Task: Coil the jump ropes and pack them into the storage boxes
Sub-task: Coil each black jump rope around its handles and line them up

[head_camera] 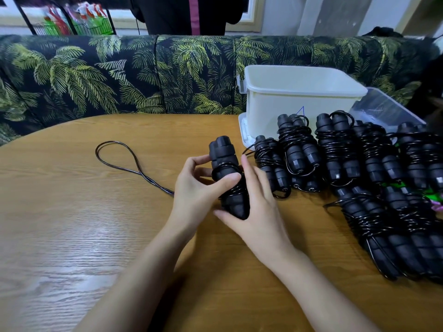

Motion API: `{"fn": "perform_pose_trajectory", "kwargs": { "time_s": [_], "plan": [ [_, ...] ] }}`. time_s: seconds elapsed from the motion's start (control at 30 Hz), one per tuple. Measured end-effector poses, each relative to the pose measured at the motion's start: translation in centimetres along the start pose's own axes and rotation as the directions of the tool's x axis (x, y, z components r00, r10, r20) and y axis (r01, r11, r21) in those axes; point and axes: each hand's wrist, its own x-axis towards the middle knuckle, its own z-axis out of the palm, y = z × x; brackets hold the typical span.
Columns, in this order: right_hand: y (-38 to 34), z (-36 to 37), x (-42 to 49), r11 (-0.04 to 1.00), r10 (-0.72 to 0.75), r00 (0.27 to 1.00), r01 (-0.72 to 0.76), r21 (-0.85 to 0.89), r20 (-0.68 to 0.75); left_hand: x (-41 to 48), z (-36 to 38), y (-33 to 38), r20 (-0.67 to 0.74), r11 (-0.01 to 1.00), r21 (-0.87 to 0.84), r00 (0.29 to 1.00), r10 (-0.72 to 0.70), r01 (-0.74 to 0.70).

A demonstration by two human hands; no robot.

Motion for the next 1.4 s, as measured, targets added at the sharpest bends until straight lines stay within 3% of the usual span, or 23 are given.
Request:
{"fn": "perform_pose_trajectory", "kwargs": {
  "time_s": [0.13,0.27,0.43,0.7,0.93,1.1,1.2,1.3,1.4],
  "plan": [
    [0.3,0.1,0.1,1.000,-0.016,0.999,0.015,-0.015,-0.050,0.1,-0.2,0.0,-0.001,0.999,0.043,1.000,0.014,-0.014],
    [0.7,-0.8,0.5,0.986,0.060,0.997,-0.051,0.161,-0.046,0.4,-0.7,0.3,0.030,0.998,0.031,0.998,0.053,-0.054],
    [0.8,-2.3,0.8,0.892,0.131,0.987,-0.159,0.423,0.096,0.2,-0.9,1.0,0.054,0.995,-0.061,0.995,0.081,-0.078],
    [0.5,-1.8,0.6,0.847,0.111,0.994,-0.093,0.523,-0.003,0.2,-0.8,1.4,0.121,0.990,-0.140,0.993,0.011,0.006],
    [0.7,-2.1,0.9,0.792,0.137,0.990,-0.136,0.595,0.044,0.3,-1.1,1.5,0.174,0.982,-0.185,0.985,-0.012,0.045],
    [0.9,-1.8,1.0,0.944,0.081,0.991,-0.041,0.328,-0.109,0.1,-0.6,1.3,0.056,0.988,-0.153,0.998,0.009,0.000],
    [0.6,-0.8,0.6,0.995,0.005,0.998,0.002,0.099,-0.070,0.0,-0.5,1.0,-0.007,0.994,-0.100,0.999,0.048,-0.048],
    [0.3,0.0,0.1,0.982,-0.002,1.000,-0.002,-0.189,-0.023,-0.1,-0.3,0.8,-0.038,0.995,-0.072,0.997,0.072,-0.075],
    [0.0,0.2,0.0,0.950,-0.003,0.998,-0.019,-0.310,-0.070,-0.3,0.0,0.6,-0.027,0.994,-0.057,0.995,0.094,-0.095]
  ]
}}
